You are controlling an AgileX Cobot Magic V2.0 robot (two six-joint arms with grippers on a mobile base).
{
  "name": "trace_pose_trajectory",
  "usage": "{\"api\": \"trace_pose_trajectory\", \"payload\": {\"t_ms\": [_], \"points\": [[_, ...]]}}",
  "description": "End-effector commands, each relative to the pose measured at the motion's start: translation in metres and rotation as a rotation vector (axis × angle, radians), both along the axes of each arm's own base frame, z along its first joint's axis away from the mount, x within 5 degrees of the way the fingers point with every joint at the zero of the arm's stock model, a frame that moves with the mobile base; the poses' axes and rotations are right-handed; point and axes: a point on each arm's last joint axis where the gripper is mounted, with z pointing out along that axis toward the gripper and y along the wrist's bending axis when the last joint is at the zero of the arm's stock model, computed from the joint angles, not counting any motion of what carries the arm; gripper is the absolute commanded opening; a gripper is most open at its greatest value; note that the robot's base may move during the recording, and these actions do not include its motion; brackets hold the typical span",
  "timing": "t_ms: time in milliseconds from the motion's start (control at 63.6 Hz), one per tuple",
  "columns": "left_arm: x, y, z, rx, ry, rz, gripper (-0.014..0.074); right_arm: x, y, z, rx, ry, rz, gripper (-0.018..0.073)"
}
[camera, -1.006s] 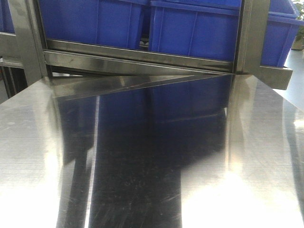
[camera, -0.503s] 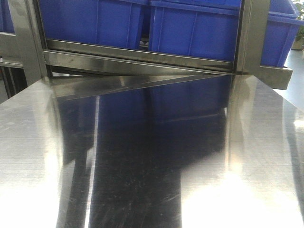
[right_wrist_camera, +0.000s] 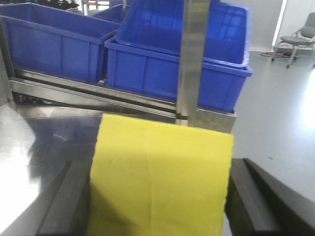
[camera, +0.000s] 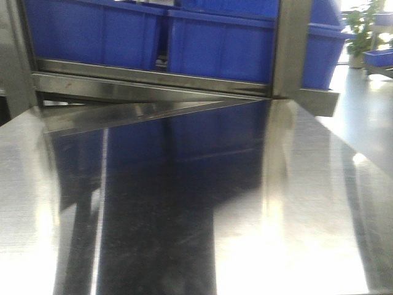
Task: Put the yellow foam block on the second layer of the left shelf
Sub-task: 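Drive the base away from the table holding the cube in the right gripper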
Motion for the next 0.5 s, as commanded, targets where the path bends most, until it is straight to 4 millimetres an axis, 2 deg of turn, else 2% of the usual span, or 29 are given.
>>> {"api": "trace_pose_trajectory", "payload": {"t_ms": [0,487], "points": [[0.0004,-0.0022,-0.0005,-0.008,-0.068,-0.027,0.0137,-0.0008,0.0000,0.0155,0.007,-0.100,-0.003,0.0351],[0.0005,-0.0022,-0.0006,-0.008,-0.067,-0.027,0.0137,-0.0004,0.0000,0.0145,0.004,-0.088,-0.005,0.0351]]}}
